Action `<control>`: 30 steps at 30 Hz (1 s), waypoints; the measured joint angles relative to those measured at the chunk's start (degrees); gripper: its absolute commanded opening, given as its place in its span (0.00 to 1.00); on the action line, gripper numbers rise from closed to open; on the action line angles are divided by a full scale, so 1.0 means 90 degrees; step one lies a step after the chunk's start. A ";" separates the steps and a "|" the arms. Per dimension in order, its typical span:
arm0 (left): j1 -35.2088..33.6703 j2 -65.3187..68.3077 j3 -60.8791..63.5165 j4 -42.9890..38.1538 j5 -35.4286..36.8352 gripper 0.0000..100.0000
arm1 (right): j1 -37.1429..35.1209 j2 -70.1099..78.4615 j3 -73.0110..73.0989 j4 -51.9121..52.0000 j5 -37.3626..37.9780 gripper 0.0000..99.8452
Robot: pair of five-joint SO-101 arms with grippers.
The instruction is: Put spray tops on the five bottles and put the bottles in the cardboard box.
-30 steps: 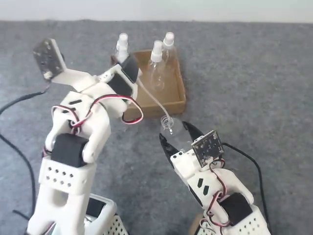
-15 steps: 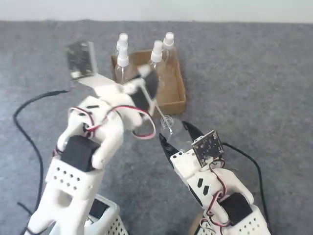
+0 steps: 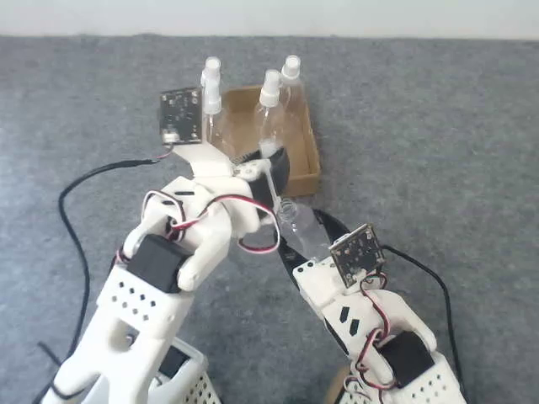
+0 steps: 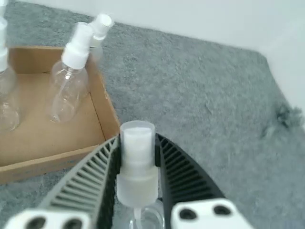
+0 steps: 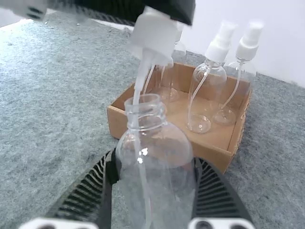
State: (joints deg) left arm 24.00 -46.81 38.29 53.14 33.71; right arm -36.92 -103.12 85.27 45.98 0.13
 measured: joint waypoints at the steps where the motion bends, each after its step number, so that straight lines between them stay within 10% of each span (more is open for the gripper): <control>1: 0.0098 0.0000 0.0049 0.0000 -0.0098 0.01 | 0.0000 0.0000 0.0000 0.0000 0.0000 0.08; 24: 0.1074 -0.0088 0.0537 -0.0059 -0.0664 0.02 | 0.0420 0.0020 0.0010 0.0010 -0.0059 0.08; 30: 0.1114 -0.0098 0.0440 0.0156 -0.0674 0.20 | 0.0557 0.0020 0.0010 -0.0166 -0.1094 0.08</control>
State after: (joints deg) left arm 34.02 -47.69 42.24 54.55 27.65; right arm -31.91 -102.95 85.36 44.48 -9.71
